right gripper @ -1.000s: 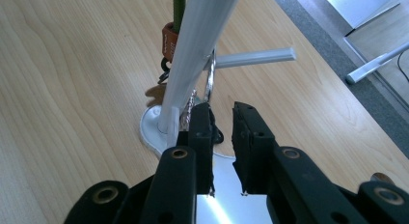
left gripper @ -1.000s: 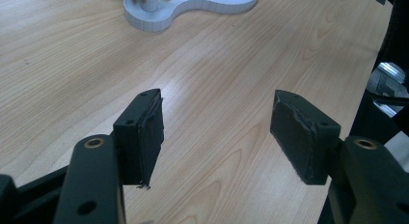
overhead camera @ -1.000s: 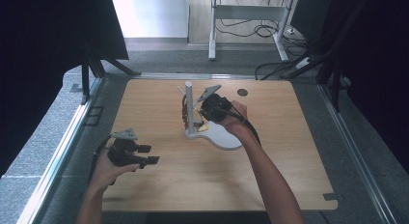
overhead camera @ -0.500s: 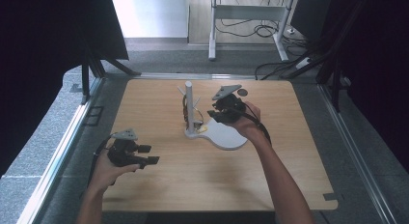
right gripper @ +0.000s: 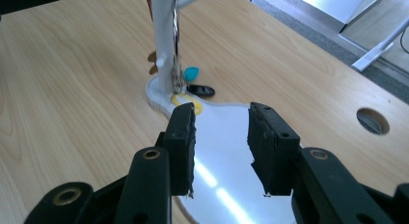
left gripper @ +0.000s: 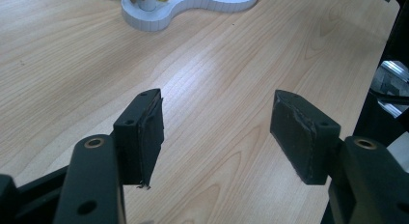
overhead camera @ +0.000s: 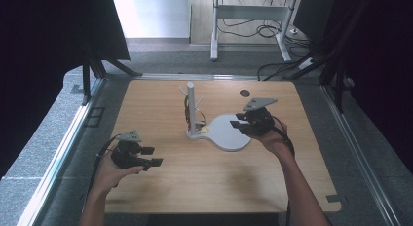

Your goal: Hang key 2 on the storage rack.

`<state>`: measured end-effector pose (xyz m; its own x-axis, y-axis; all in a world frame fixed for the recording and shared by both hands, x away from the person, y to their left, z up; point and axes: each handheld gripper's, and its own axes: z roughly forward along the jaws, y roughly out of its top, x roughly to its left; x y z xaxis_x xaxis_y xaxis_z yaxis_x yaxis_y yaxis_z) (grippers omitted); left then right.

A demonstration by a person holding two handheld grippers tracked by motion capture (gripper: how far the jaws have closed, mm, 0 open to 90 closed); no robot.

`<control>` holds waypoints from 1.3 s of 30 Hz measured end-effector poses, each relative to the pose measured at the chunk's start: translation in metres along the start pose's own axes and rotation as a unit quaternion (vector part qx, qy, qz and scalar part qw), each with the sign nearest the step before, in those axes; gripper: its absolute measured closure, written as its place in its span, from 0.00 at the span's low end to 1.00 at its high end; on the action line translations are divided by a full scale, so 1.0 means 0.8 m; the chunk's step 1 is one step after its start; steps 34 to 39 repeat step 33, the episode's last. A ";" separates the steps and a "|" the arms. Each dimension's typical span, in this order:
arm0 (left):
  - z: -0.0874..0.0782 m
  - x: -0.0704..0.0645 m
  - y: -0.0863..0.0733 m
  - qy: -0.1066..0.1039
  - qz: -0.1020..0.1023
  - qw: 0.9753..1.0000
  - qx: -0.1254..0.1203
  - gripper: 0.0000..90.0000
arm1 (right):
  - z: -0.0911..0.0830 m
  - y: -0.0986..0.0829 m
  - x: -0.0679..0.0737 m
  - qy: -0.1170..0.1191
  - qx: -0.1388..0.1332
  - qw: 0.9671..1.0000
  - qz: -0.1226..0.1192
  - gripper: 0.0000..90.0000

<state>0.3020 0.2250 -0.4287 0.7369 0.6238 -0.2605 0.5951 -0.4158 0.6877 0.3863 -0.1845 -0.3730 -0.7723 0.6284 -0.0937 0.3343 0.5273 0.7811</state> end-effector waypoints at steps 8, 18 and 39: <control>0.002 -0.002 0.000 0.000 -0.001 1.000 0.001 0.41 | -0.016 -0.046 -0.004 -0.002 -0.012 1.000 0.029 0.67; 0.007 -0.006 0.003 0.000 0.003 1.000 0.000 0.41 | -0.020 -0.111 -0.001 -0.002 -0.018 0.998 0.068 0.63; 0.016 -0.012 0.007 -0.002 0.009 1.000 0.003 0.41 | -0.022 -0.130 -0.004 -0.009 -0.017 0.997 0.078 0.56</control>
